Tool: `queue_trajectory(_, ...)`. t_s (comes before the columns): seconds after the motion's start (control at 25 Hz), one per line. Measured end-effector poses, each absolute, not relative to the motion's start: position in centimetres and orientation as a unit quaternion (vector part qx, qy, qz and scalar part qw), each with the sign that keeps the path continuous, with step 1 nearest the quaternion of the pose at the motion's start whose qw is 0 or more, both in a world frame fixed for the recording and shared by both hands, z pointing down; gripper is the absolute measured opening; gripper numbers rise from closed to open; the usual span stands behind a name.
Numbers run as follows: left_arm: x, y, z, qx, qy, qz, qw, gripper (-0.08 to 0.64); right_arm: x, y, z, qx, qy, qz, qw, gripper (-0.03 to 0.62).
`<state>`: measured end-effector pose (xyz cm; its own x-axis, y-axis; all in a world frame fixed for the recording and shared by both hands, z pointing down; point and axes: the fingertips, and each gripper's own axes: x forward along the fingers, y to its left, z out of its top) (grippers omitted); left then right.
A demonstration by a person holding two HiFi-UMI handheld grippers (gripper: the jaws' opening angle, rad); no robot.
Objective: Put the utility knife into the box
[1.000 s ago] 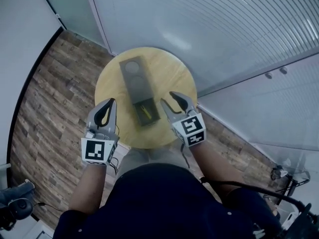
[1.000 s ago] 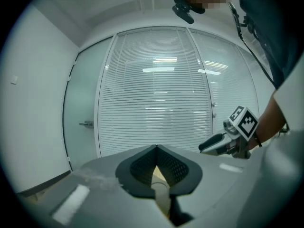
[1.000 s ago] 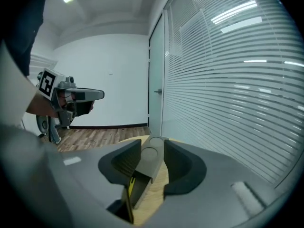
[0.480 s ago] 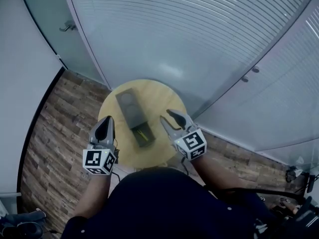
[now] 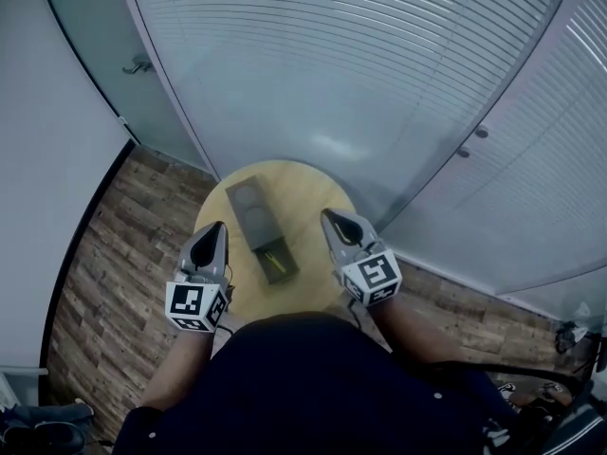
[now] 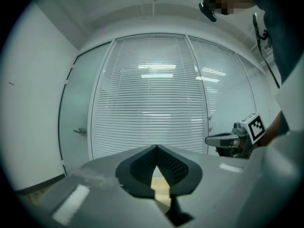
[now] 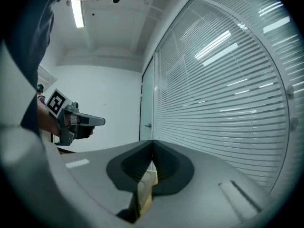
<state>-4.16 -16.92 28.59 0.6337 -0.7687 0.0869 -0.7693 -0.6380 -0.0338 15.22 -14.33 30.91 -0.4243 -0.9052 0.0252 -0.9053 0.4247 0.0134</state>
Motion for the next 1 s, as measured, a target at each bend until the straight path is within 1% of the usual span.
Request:
queue_trajectory(0.4,-5.9,-17.4,28.6,0.888,-0.456,0.051,0.004,0.003,15.4,-14.0,31.0,0.534,-0.846,-0.008,0.019,0.008)
queue_trajectory(1.0,-7.1,-17.4,29.6,0.884,-0.464,0.058,0.01,0.003,14.9,-14.9,32.0,0.536,-0.844,0.005,0.02,0.008)
